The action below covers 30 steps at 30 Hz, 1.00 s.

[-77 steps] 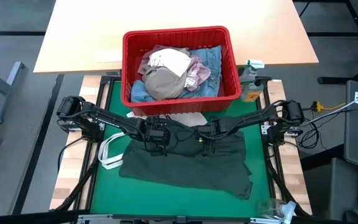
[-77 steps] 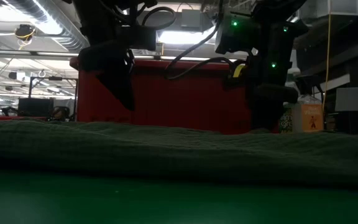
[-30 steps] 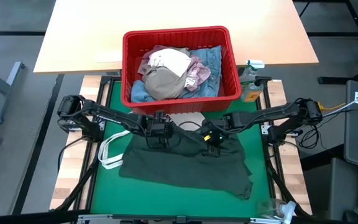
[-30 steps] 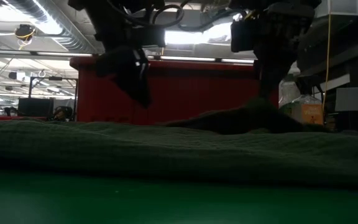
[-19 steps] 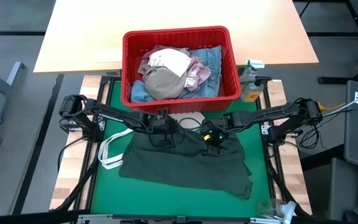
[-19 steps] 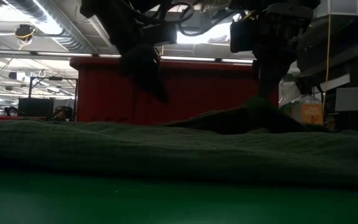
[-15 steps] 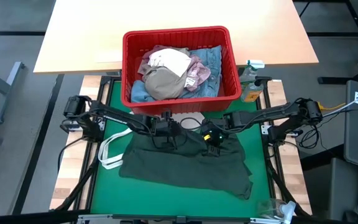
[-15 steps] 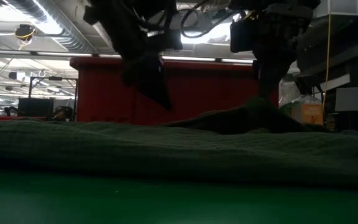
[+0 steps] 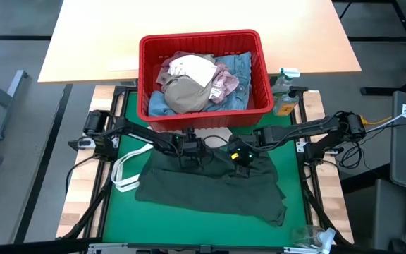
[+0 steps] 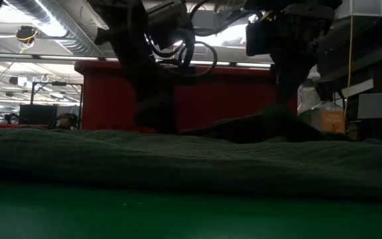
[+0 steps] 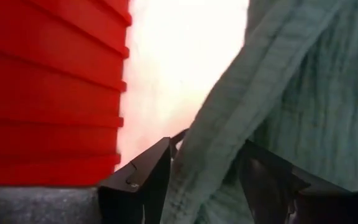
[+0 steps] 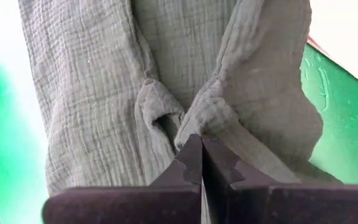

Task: Fold laundry
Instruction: Fold the green shirt

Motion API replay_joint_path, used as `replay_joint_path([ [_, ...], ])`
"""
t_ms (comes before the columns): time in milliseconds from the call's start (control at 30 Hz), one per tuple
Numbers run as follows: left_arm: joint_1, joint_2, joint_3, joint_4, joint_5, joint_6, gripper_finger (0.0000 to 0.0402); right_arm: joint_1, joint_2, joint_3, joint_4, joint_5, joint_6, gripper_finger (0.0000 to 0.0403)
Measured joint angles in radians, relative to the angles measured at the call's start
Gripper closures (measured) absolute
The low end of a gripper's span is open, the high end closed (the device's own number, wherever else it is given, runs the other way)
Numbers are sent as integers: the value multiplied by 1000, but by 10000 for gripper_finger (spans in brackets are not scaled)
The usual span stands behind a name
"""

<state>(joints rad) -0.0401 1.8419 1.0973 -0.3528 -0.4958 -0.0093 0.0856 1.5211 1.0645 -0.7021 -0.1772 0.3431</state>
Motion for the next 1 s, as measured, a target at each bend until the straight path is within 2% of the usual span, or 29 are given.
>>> replay_joint_path([
  [133,7,-3,0,-11,-3,-15,229,0,0,0,-10,-20,0,403],
  [233,6,-3,0,-38,-10,-15,246,0,0,0,-10,-26,0,403],
  [633,-13,-3,0,-161,-18,-19,393,0,-19,1,-82,-5,0,403],
  [867,-33,-12,0,-189,-20,-16,394,0,-69,1,-85,11,32,403],
  [1000,-58,-40,0,-213,-20,-16,397,0,-100,1,-85,-16,83,403],
])
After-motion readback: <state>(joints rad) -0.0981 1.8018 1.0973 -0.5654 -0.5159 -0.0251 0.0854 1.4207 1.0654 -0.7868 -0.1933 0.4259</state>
